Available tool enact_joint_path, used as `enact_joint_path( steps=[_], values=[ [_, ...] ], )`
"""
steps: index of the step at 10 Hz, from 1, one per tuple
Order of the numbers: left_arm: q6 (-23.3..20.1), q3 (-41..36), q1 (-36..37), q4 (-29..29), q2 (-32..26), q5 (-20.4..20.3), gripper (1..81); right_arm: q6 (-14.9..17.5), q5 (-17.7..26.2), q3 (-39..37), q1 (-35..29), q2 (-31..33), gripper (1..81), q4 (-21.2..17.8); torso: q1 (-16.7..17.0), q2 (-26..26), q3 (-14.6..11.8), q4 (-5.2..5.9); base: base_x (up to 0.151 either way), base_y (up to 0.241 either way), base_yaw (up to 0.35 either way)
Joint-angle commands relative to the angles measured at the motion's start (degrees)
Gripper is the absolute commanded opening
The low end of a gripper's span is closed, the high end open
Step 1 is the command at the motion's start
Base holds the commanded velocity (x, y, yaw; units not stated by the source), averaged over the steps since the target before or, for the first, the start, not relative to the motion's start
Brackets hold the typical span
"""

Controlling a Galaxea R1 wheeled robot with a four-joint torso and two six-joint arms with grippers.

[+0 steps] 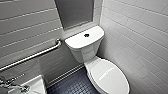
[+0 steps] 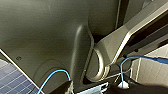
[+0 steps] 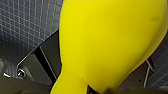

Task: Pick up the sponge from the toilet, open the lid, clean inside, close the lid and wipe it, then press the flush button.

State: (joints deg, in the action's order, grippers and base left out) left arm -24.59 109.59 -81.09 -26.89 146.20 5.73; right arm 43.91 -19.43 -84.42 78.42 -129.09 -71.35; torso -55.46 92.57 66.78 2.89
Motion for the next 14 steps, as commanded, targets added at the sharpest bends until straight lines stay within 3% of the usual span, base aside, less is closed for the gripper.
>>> enact_joint_path(
  steps=[1, 6, 10, 11, 14],
  values=[
    [-0.2, 6.0, -0.4, -0.5, 3.5, 5.9, 81.1, 0.1, 5.1, -5.2, 3.2, -3.9, 1.0, 1.9, 3.5, -5.5, -5.5, 0.0, 0.0, 0.0, 0.0],
    [0.2, 13.4, -0.5, -0.6, 7.9, 5.8, 81.1, 0.2, 5.5, -16.2, 4.5, -10.8, 1.0, 2.4, 9.7, -14.9, -14.7, 0.0, 0.0, 0.0, 0.0],
    [0.2, 19.0, -0.5, -0.7, 11.0, 5.6, 81.1, 0.2, 5.5, -23.0, 5.4, -15.1, 1.0, 5.2, 15.2, -23.2, -23.3, 0.0, 0.0, 0.0, 0.0],
    [0.2, 20.6, -0.5, -0.7, 11.8, 5.6, 81.1, 0.2, 5.5, -26.0, 5.7, -17.0, 1.0, 5.9, 16.6, -25.3, -20.9, 0.0, 0.0, 0.0, 0.0],
    [0.3, 25.7, -0.5, -1.2, 14.9, 5.6, 81.1, 0.2, 10.9, -34.5, 6.1, -21.1, 1.0, 7.5, 20.0, -30.4, -22.2, 0.0, 0.0, 0.0, 0.0]
  ],
)
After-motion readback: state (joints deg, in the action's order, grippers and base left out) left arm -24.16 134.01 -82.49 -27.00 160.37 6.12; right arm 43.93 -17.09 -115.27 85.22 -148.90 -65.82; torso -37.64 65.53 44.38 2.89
